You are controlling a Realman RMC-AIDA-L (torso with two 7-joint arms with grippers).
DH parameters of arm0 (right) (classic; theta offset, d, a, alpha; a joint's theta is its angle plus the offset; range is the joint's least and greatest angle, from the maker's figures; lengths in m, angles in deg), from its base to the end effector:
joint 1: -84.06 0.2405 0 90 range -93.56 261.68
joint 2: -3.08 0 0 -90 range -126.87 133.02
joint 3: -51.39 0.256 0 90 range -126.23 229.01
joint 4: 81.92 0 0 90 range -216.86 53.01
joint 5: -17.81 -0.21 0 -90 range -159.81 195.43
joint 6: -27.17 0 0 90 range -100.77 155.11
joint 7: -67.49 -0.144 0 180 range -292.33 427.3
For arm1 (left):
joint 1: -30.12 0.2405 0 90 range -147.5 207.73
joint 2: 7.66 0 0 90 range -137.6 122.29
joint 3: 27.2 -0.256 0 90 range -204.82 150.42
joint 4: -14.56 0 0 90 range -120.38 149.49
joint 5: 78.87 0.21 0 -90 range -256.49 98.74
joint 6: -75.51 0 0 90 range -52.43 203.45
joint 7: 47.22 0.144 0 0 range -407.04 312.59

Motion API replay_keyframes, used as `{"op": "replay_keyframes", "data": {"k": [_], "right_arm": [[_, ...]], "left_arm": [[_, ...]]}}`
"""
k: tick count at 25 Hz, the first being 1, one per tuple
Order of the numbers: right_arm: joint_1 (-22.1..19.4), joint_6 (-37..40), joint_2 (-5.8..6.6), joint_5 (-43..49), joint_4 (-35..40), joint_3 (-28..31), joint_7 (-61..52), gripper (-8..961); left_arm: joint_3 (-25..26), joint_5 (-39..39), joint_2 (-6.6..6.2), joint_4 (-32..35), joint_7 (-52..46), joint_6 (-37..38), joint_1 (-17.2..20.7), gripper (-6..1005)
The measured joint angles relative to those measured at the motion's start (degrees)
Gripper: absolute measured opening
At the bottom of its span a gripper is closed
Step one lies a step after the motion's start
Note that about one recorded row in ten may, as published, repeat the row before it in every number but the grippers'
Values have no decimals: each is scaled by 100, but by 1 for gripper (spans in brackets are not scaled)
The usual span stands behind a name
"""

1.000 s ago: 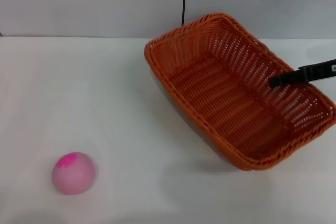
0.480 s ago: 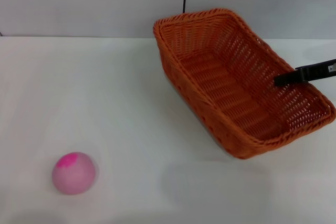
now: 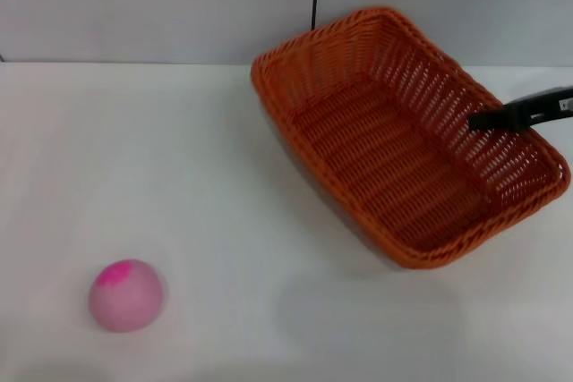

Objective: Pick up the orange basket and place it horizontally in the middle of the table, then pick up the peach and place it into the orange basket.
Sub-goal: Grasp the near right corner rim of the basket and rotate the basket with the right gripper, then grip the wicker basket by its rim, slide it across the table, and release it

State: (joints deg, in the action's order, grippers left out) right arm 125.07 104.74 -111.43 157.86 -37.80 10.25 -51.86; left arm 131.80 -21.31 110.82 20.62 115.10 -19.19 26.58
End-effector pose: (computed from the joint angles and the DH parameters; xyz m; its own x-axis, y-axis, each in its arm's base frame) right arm 0.2652 0.3995 0.0393 0.6461 -0.7289 -0.2265 -0.7566 -0.5724 -0.3162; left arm -0.4005 0.1580 0.0281 0.6240 -0.1401 0.7688 0.7813 0.1297 -0.6105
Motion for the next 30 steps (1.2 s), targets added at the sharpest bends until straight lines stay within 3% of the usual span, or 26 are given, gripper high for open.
{"op": "replay_keyframes", "data": {"k": [5, 16, 30], "right_arm": [[13, 425, -9, -38, 347, 1, 562, 161], [172, 1794, -37, -200, 1075, -279, 2896, 160], [580, 1775, -79, -350, 968, -415, 4148, 162]], "left_arm": [[0, 0, 0, 0, -4, -22, 24, 799], [-9, 0, -6, -7, -51, -183, 212, 796], [-29, 0, 4, 122, -68, -539, 588, 792]]}}
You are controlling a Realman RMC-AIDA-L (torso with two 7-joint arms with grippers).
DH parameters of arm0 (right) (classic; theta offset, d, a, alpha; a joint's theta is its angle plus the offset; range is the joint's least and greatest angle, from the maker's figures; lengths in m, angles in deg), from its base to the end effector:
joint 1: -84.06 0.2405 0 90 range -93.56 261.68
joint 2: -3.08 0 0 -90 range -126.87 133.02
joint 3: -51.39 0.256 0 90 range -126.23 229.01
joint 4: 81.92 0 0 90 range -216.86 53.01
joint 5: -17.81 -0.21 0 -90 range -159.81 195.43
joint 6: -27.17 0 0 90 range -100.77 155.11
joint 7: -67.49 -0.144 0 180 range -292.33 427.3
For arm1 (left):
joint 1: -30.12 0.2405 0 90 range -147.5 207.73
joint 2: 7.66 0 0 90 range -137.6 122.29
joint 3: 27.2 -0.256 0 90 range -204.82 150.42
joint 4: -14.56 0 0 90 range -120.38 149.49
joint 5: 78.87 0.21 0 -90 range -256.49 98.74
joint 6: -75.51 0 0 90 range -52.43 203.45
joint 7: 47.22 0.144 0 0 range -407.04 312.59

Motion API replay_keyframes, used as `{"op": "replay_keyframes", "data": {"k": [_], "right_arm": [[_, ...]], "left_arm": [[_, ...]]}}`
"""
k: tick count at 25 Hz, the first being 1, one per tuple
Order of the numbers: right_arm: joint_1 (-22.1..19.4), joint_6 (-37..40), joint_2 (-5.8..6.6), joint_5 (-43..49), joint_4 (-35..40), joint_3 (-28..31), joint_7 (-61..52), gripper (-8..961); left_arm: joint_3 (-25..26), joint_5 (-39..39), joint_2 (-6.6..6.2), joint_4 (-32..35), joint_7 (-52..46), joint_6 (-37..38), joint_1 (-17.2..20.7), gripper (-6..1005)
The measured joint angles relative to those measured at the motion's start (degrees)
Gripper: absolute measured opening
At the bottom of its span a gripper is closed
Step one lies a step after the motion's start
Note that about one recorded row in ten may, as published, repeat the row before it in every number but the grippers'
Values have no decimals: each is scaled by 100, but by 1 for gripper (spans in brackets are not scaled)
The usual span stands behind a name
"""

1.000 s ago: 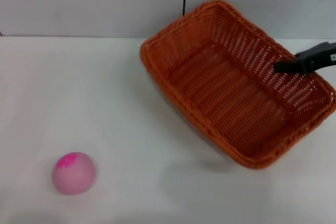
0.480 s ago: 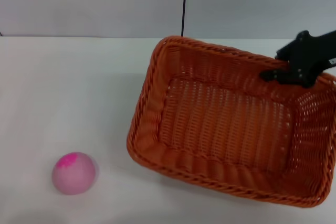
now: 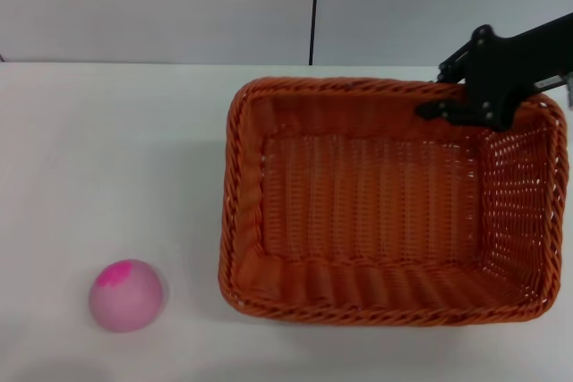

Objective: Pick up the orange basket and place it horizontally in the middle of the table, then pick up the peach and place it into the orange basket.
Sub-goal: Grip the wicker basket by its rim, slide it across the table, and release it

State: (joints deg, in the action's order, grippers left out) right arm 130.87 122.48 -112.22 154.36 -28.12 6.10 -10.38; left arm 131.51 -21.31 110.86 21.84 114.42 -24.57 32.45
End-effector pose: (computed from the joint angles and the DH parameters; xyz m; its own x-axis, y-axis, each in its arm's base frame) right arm 0.1808 0.3949 0.0440 0.9951 0.0985 0.0074 0.0983 -0.9800 -0.1727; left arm -0.4018 0.1141 0.0306 0.6174 -0.1564 0.7710 0.7854 0.1782 -0.5928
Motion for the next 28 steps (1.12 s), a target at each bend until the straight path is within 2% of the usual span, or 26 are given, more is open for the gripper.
{"op": "replay_keyframes", "data": {"k": [6, 14, 21, 24, 28], "right_arm": [[-10, -587, -85, -3, -14, -646, 75, 167], [-17, -838, -138, 0, 4, -805, 133, 174], [-88, -1261, -335, -22, 118, -1003, 179, 180], [-115, -1461, -358, -89, 100, -1082, 177, 183], [-198, -1644, -361, -331, 97, -1202, 159, 255]], "left_arm": [[-28, 0, -4, 80, -1, -100, 75, 790], [-69, 0, -4, 144, -2, -135, 111, 788], [-98, 0, -4, 159, -2, -151, 127, 786], [-163, 0, -4, 158, -2, -177, 136, 785], [-201, 0, -11, 136, -1, -199, 159, 784]]}}
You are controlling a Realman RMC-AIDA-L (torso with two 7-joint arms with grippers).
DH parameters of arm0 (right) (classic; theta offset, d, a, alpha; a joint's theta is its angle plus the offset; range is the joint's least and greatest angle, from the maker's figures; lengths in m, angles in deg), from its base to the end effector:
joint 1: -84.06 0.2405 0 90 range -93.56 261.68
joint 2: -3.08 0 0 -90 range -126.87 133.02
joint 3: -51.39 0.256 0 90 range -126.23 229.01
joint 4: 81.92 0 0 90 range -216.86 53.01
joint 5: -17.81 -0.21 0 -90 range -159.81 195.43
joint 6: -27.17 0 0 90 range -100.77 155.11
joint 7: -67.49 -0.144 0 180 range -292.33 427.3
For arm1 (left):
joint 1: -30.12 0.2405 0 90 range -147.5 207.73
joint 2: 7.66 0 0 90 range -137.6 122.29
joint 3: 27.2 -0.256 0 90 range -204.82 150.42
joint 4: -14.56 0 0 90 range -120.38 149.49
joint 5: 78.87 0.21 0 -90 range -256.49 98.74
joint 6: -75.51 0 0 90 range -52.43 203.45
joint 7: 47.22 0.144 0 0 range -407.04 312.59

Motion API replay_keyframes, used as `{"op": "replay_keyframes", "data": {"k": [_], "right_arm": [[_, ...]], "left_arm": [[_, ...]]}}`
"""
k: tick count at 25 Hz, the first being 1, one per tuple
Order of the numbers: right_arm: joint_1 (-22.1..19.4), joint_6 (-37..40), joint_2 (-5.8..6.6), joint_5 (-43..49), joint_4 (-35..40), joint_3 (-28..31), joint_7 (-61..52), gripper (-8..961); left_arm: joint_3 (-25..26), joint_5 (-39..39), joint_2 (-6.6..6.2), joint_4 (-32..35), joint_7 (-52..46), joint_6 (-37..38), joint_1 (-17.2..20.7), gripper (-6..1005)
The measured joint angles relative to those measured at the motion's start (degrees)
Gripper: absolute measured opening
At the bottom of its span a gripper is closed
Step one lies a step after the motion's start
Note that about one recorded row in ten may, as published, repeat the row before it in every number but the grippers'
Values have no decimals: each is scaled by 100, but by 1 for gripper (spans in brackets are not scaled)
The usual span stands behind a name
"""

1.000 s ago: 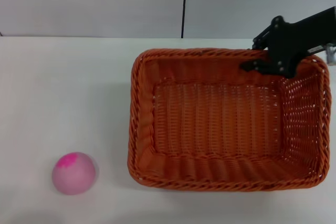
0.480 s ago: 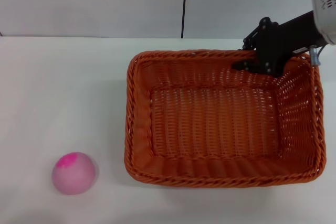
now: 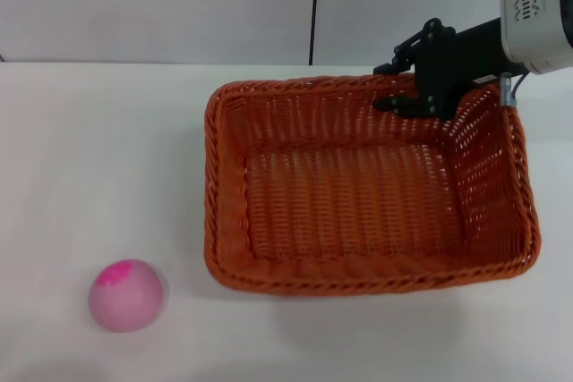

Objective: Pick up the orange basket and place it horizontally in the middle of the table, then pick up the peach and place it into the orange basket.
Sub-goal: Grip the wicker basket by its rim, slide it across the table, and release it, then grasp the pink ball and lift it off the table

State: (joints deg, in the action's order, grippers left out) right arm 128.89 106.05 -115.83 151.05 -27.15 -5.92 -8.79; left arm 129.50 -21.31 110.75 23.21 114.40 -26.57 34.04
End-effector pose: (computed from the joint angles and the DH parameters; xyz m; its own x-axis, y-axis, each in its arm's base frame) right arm 0.1678 0.4094 0.0018 0.9757 0.2003 0.0883 0.2174 -0.9338 -0.2842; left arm -0.3978 0.1010 0.0258 0.6042 -0.1507 0.7824 0.7958 0.1625 -0.5833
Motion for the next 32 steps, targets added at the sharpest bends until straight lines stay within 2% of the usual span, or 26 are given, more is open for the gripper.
{"op": "replay_keyframes", "data": {"k": [6, 10, 13, 15, 16, 17, 18, 19, 21, 22, 23, 26, 28, 32], "right_arm": [[-70, -32, -3, -138, 11, -6, -10, 363], [-310, -26, -14, -486, 198, -8, -18, 456], [-827, 105, -9, -1368, 664, -8, -13, 530], [-1259, 184, -8, -2148, 943, -9, 51, 527], [-1594, 222, -8, -2716, 1059, -8, 139, 526], [-2153, 251, -8, -3833, 1095, -6, 460, 524], [-2153, 251, -8, -3833, 1095, -6, 460, 524], [-2421, 274, -13, -4428, 1041, -6, 694, 524], [-2900, 379, -23, -5614, 744, -6, 1197, 524], [-3271, 651, -30, -6639, 210, 2, 1779, 524], [-3271, 651, -30, -6639, 210, 2, 1779, 524], [-3602, 1352, -19, -7844, -927, 133, 2579, 524], [-3685, 1836, -13, -8272, -1677, 358, 2971, 524], [-3715, 2521, -1, -8460, -2871, 1084, 3326, 524]], "left_arm": [[-2, 1, -10, -11, 0, -22, 5, 783], [-148, 2, -13, -82, -109, -116, -7, 781], [-339, 7, -21, -202, -286, -171, 4, 781], [-1258, 13, -71, -1051, -1256, -213, 177, 780], [-1344, 10, -78, -1145, -1360, -210, 205, 780], [-1525, 13, -88, -1347, -1563, -200, 259, 779], [-1760, 11, -120, -1610, -1807, -186, 335, 779], [-1946, 18, -151, -1807, -1984, -177, 392, 779], [-2105, 31, -197, -1982, -2134, -173, 436, 778], [-2105, 31, -197, -1982, -2134, -173, 436, 778], [-2284, 411, -373, -2313, -2566, -166, 485, 778], [-2284, 697, -432, -2406, -2704, -157, 484, 777], [-2255, 1425, -533, -2591, -2915, -121, 412, 776], [-2255, 2177, -495, -2759, -2981, -36, 249, 775]]}}
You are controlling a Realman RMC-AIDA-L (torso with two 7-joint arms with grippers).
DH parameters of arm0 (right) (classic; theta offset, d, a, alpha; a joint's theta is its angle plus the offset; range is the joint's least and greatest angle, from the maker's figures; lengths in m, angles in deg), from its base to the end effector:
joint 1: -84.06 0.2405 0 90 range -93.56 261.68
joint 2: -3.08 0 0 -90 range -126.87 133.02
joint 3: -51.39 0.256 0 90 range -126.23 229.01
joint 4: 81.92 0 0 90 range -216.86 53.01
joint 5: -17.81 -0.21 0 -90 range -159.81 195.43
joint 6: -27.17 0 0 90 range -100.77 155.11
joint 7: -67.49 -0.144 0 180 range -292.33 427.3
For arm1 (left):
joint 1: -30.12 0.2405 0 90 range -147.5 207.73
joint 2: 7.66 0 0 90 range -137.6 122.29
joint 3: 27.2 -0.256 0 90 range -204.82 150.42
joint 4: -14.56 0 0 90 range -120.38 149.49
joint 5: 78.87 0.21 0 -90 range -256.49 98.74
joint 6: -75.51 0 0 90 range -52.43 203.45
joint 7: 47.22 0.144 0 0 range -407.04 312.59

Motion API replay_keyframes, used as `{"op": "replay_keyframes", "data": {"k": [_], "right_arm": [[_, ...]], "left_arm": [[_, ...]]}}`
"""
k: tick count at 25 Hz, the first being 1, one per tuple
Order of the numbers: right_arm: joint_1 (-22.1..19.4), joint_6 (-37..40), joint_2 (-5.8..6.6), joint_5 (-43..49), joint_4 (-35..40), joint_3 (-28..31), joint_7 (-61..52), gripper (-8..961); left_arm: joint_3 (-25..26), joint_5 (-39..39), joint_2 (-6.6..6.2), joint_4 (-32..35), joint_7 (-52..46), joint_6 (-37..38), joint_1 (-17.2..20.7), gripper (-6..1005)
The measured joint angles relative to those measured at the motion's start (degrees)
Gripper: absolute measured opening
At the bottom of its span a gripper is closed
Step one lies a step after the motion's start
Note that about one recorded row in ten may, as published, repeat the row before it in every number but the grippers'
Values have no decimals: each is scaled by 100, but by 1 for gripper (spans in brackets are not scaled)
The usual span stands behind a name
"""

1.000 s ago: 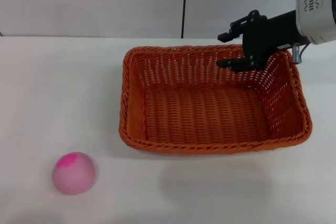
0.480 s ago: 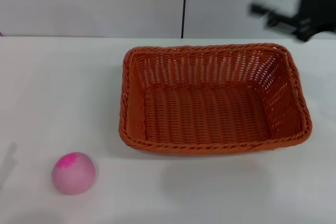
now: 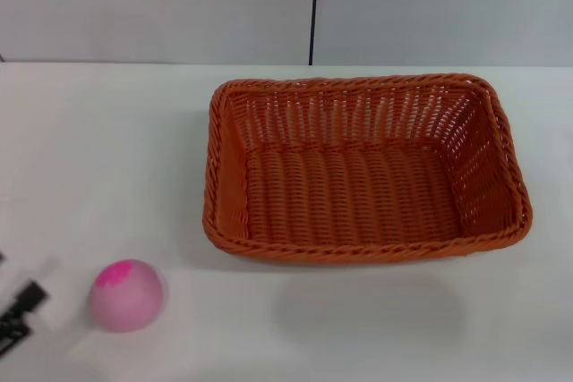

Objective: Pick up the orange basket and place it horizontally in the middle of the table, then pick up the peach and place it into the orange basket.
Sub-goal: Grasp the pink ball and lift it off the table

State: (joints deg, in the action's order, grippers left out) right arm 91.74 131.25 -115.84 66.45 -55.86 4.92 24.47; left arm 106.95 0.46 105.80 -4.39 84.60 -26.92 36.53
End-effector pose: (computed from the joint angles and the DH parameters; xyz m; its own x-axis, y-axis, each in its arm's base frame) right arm 0.3144 0.2321 0.0901 0.4361 0.4335 -0.7886 -0.6281 -0.4809 -0.6118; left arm -0.3810 0.1138 0.0365 0.5506 0.1956 0.8115 0.7321 -0.5801 -0.3570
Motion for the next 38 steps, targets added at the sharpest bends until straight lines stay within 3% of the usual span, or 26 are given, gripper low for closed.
{"op": "replay_keyframes", "data": {"k": [6, 9, 11, 18, 20, 26, 32, 38], "right_arm": [[-135, 69, 22, 9, -314, 240, 10, 525], [-165, 97, 24, 11, -319, 244, 12, 525], [-171, 101, 25, 11, -321, 246, 13, 525], [-107, 67, 28, 32, -452, 251, 13, 525], [-91, 64, 28, 32, -502, 252, 13, 524], [-73, 27, 24, 32, -528, 254, 15, 524], [-62, -97, 14, 32, -557, 254, 19, 524], [-22, -129, 21, 8, -662, 253, 22, 524]], "left_arm": [[-15, 855, 212, -19, -90, 314, -332, 774], [-13, 989, 257, -19, -97, 383, -382, 773], [-3, 1106, 412, -43, -45, 680, -444, 772], [10, 1084, 445, -89, -28, 843, -462, 770], [96, 1097, 467, -49, -21, 1505, -597, 770], [56, 1117, 474, -29, -51, 1612, -666, 768], [75, 1122, 473, -27, -35, 1618, -662, 583], [97, 1104, 477, -30, -44, 1618, -666, 465]]}}
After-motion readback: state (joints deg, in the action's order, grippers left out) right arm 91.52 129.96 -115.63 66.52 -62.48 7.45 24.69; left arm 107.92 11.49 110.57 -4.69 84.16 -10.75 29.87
